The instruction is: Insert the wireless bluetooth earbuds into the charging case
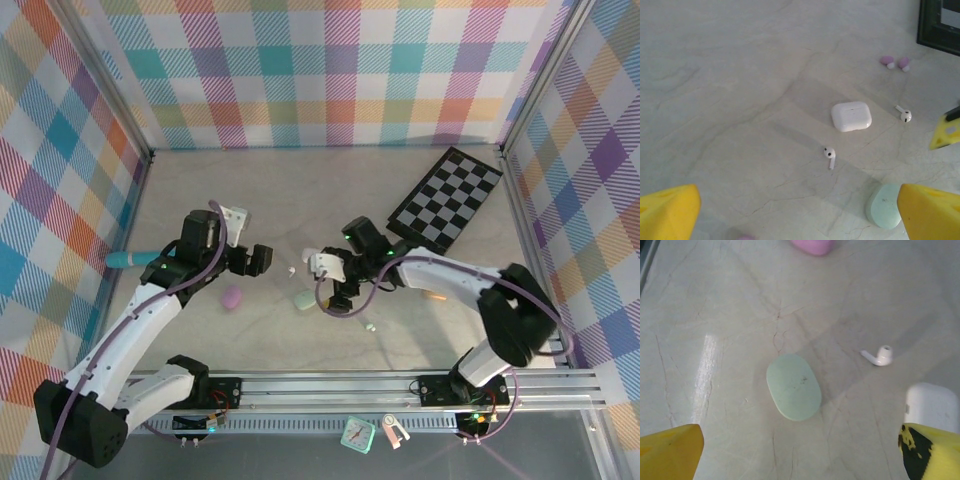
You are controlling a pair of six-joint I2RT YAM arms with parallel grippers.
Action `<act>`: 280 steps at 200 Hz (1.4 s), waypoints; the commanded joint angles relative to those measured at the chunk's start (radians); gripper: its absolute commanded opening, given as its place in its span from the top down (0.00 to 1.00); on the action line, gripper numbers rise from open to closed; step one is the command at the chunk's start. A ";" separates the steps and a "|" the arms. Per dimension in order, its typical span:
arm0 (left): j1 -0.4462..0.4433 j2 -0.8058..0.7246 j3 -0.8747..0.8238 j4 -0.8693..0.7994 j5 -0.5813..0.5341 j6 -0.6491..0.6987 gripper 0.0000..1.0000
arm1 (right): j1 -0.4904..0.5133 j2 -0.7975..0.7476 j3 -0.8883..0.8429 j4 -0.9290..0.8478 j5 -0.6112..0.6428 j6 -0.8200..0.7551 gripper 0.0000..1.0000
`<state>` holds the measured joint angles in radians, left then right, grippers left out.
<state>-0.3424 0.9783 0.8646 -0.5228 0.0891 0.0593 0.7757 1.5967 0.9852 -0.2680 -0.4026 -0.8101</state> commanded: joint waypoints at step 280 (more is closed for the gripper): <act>0.011 -0.098 -0.032 0.027 0.139 0.025 0.00 | 0.017 0.185 0.188 -0.138 0.030 -0.006 0.69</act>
<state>-0.3244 0.9173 0.8543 -0.5617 0.1699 0.0681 0.8288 1.8656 1.1797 -0.3729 -0.3248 -0.8604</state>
